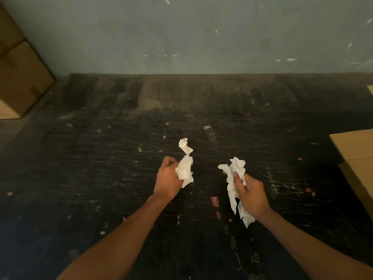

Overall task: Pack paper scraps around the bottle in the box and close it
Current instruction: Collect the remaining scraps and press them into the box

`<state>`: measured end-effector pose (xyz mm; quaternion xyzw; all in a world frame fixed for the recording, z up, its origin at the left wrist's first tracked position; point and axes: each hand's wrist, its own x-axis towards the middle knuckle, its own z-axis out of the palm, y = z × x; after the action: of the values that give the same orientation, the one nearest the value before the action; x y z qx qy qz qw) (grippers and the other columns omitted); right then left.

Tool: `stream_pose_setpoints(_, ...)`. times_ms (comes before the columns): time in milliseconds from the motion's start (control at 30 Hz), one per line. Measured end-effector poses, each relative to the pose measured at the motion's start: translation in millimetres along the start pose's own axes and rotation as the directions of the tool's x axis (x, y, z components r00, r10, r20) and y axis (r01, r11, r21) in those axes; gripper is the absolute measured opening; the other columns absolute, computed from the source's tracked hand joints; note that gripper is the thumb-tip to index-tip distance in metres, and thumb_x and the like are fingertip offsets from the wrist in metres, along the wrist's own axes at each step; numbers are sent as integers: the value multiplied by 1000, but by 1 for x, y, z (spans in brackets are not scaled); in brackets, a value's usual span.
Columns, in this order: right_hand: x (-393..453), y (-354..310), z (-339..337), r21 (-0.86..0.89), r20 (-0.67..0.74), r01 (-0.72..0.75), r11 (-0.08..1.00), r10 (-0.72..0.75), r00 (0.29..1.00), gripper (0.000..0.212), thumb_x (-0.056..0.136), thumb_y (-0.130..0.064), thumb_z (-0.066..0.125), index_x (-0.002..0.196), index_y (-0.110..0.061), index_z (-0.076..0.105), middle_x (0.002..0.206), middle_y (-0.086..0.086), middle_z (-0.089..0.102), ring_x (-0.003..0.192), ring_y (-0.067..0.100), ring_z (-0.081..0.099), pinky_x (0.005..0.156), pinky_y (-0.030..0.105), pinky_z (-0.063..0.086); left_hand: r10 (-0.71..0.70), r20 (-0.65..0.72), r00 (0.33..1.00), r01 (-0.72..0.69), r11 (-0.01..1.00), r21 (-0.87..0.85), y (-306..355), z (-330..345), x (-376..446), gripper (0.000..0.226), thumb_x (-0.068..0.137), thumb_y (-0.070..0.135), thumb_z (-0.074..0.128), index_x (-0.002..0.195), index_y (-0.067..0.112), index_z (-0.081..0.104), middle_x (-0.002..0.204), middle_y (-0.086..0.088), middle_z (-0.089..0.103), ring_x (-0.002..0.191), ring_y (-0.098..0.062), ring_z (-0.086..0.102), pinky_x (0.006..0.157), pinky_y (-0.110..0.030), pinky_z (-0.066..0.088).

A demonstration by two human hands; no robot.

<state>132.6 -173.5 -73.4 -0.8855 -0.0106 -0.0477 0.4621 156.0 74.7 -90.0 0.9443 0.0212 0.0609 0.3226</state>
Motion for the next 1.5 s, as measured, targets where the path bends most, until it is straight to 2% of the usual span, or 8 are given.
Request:
stream_pose_setpoints(167, 15, -19, 18, 25, 16, 8, 1000, -8, 1000, 40, 97, -22, 52, 58, -19, 47, 51, -4, 47, 43, 4, 45, 43, 17, 36, 15, 162, 987, -49, 977, 209, -9, -29, 38, 26, 85, 25, 70, 106, 12, 68, 147, 0, 37, 120, -18, 55, 102, -39, 45)
stream_pose_setpoints(367, 4, -13, 23, 33, 115, -47, 998, 43, 992, 38, 97, -29, 51, 62, -16, 52, 53, -4, 49, 46, 5, 45, 46, 21, 37, 13, 310, 951, -161, 876, 455, 12, -23, 93, 42, 85, 16, 66, 127, 15, 60, 162, 8, 10, 119, -29, 57, 96, -45, 49)
stream_pose_setpoints(500, 2, -2, 2, 18, 109, -45, 999, 42, 993, 39, 98, -24, 51, 59, -20, 48, 50, -8, 45, 45, 4, 44, 45, 20, 35, -101, 397, 912, -105, 879, 465, 15, 7, 110, 57, 85, 28, 67, 138, 17, 49, 155, -1, 32, 126, -32, 51, 99, -47, 46)
stream_pose_setpoints(667, 4, 10, -18, -7, 28, -72, 997, 72, 997, 44, 98, -23, 52, 55, -24, 41, 46, -11, 41, 42, 3, 41, 45, 17, 32, -77, 307, 949, -100, 848, 521, 16, 32, 99, 35, 89, 19, 61, 123, 14, 57, 123, -9, 54, 109, -32, 60, 89, -44, 51)
stream_pose_setpoints(833, -2, 8, -27, -19, 11, -83, 996, 83, 996, 43, 98, -26, 52, 56, -25, 42, 47, -10, 42, 43, 3, 41, 45, 18, 32, -110, 325, 939, -66, 872, 484, 19, 37, 73, 39, 92, 18, 56, 132, 17, 51, 123, -12, 60, 111, -30, 60, 91, -43, 52)
stream_pose_setpoints(1000, -8, -8, -46, 16, -30, -110, 994, 111, 993, 41, 98, -25, 50, 57, -20, 45, 46, -9, 43, 41, 3, 42, 44, 17, 35, -179, 299, 937, 92, 955, 281, 19, 26, 40, 34, 87, 35, 65, 116, 17, 62, 107, -8, 68, 96, -23, 65, 85, -39, 55)
stream_pose_setpoints(1233, -29, -42, -91, -32, -130, -96, 995, 91, 987, 39, 99, -32, 47, 63, -16, 51, 53, -2, 51, 47, 4, 47, 46, 20, 38, -71, 291, 954, 72, 997, 10, 68, -8, 8, 30, 83, 46, 67, 101, 22, 65, 90, 0, 69, 82, -17, 66, 81, -40, 57)
stream_pose_setpoints(1500, -65, -65, -185, -134, -250, -92, 987, 56, 967, 43, 99, -35, 45, 61, -16, 49, 50, -3, 46, 49, 10, 44, 52, 28, 34, 123, 297, 947, -104, 991, -79, 151, -26, -14, 34, 89, 26, 62, 120, 26, 50, 113, -12, 61, 103, -28, 57, 83, -42, 55)
